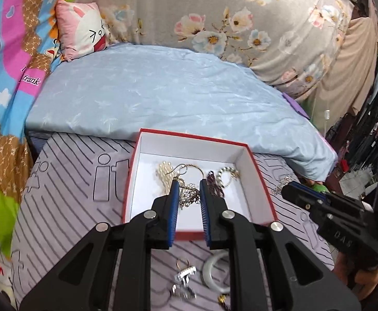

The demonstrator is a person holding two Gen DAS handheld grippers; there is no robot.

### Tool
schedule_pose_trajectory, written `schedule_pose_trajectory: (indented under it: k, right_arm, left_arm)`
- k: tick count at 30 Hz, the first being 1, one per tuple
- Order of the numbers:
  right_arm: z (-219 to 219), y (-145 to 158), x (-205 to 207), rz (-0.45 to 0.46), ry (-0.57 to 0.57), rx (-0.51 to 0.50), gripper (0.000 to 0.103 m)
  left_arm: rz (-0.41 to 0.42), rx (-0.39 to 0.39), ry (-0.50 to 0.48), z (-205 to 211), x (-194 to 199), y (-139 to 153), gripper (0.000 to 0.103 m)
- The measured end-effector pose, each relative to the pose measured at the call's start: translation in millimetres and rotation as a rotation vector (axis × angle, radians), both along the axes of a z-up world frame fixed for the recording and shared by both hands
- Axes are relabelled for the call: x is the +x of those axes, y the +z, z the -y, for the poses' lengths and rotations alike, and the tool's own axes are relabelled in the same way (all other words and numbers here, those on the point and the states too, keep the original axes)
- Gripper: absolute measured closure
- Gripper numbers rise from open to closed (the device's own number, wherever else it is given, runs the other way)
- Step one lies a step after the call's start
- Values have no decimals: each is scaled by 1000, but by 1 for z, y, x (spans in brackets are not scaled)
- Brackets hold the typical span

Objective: Organize jewelry
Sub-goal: 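Carry the silver pendant into the red box with the left tool and open it, then withdraw both tools from the box toward the bead bracelet and watch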

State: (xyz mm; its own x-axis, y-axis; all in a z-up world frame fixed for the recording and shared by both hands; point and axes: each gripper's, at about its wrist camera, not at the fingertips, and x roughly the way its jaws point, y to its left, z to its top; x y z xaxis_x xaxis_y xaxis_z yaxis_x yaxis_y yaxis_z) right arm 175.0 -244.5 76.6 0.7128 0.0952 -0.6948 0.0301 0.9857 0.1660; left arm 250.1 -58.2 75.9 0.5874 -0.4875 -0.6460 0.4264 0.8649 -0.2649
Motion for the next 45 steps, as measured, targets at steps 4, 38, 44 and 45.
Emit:
schedule_pose_trajectory:
  k: [4,38,44,45]
  right_arm:
    - [2,-23,28,-45,0,9,94]
    - [-32,-89,-148,-174,-91,-58,51]
    - [-46,-104,-139,-190,-71,-47,53]
    - [-48,-106,-137,-192,-70,-49,53]
  left_arm:
    - [-46,14,-1,12,30,-21,88]
    - [-123,176,129,-56,-118,-92,35]
    - [-177,163,134,-57,-131,-108,35]
    - [-184,161,139,-57,-132,-110,35]
